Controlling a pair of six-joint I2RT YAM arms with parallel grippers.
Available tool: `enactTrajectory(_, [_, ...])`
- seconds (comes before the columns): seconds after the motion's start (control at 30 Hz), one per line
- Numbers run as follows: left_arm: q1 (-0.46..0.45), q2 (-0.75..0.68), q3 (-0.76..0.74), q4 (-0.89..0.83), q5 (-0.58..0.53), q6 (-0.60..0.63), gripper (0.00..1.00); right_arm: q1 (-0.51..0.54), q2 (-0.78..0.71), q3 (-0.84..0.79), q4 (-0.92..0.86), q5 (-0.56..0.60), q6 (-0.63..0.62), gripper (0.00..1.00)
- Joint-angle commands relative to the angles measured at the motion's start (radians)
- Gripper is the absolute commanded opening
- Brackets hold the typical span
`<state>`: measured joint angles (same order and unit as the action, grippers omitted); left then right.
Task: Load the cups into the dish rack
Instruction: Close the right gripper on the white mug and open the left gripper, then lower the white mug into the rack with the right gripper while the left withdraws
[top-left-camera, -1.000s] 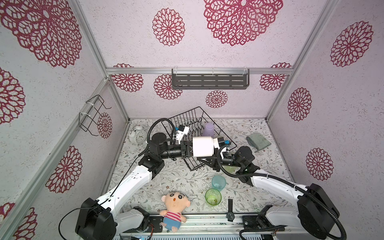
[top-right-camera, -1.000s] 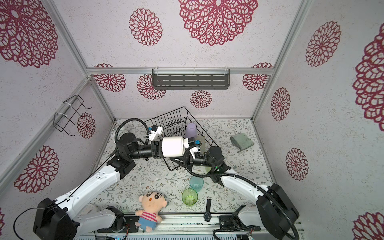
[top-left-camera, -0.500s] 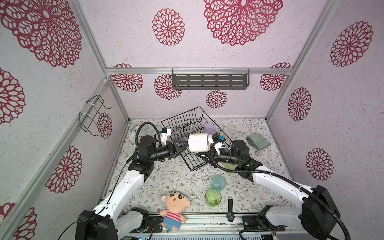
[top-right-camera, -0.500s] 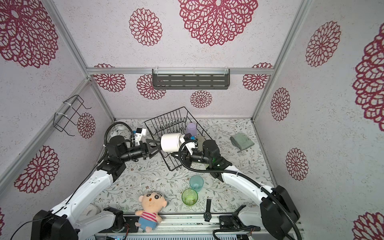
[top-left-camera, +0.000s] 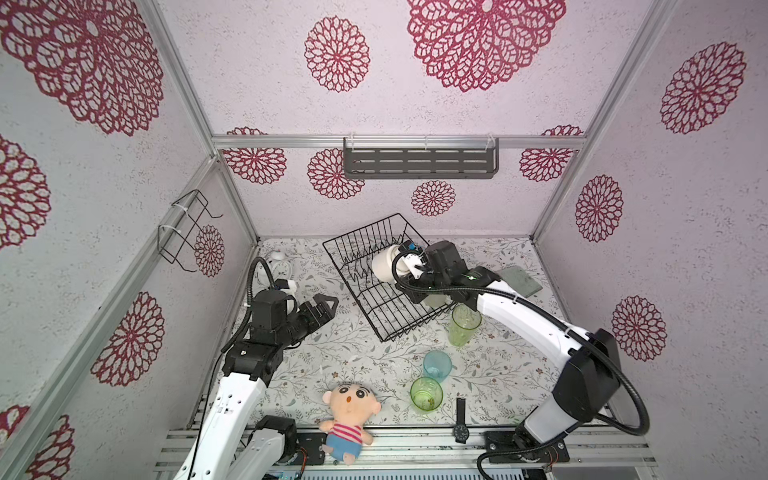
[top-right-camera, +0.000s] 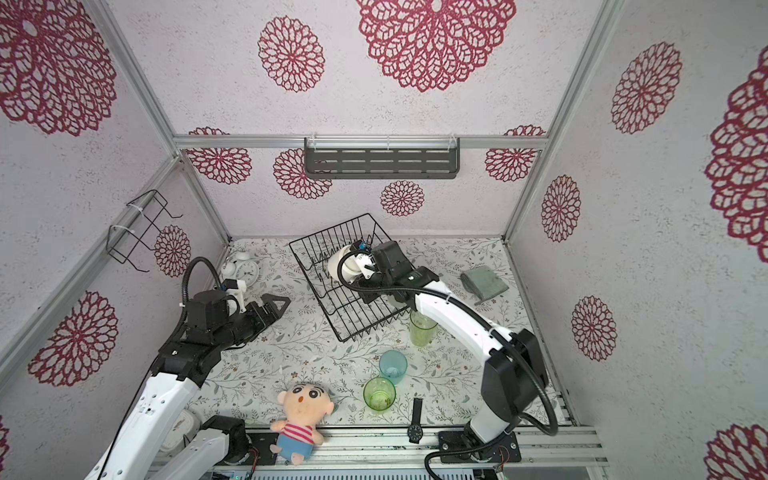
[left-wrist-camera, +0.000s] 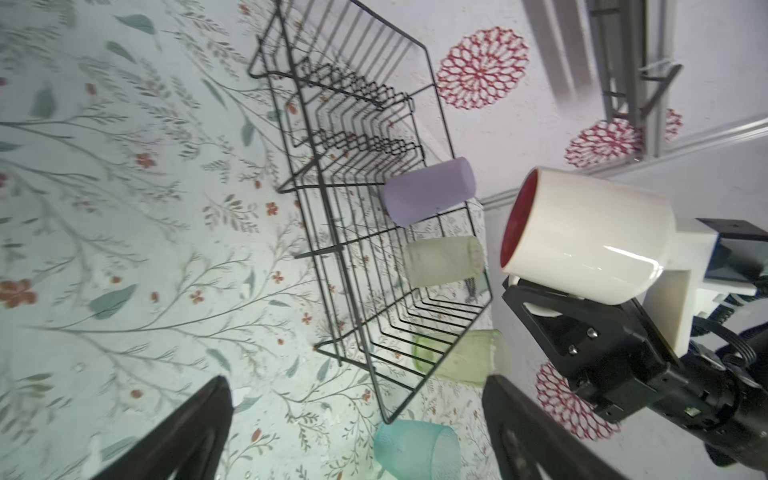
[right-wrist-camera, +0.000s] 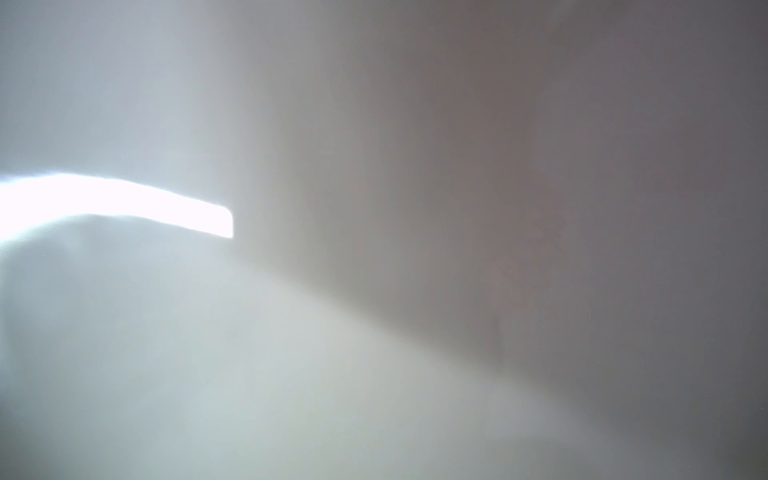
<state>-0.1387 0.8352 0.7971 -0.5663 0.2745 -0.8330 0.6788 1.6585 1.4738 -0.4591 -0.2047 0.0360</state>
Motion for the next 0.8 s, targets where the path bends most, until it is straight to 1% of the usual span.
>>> enactTrajectory(0.0, [0.017, -0.008, 0.030, -0.144, -0.154, 0.050, 1.00, 0.005, 0.046, 0.110, -0.160, 0.112, -0.021, 0.00])
enactTrajectory(0.1, [0.022, -0.009, 0.040, -0.185, -0.198, 0.067, 0.99, 0.010, 0.131, 0.184, -0.213, 0.175, -0.019, 0.00])
enactTrajectory(0.27, [0.025, -0.019, 0.034, -0.197, -0.195, 0.084, 0.99, 0.011, 0.292, 0.331, -0.292, 0.246, 0.015, 0.00])
enactTrajectory(0.4, [0.025, -0.025, 0.028, -0.207, -0.194, 0.090, 0.99, 0.013, 0.410, 0.463, -0.356, 0.291, 0.071, 0.00])
enactTrajectory(0.5, [0.027, -0.034, 0.006, -0.198, -0.187, 0.084, 0.99, 0.013, 0.464, 0.508, -0.350, 0.315, 0.093, 0.00])
enactTrajectory(0.63, [0.028, -0.035, -0.008, -0.196, -0.179, 0.090, 0.99, 0.015, 0.514, 0.540, -0.349, 0.381, 0.105, 0.00])
enactTrajectory(0.7, [0.029, -0.030, -0.007, -0.201, -0.181, 0.097, 0.99, 0.013, 0.528, 0.540, -0.328, 0.373, 0.107, 0.00])
enactTrajectory(0.77, [0.030, -0.025, -0.006, -0.201, -0.182, 0.102, 0.98, 0.015, 0.542, 0.540, -0.309, 0.335, 0.106, 0.00])
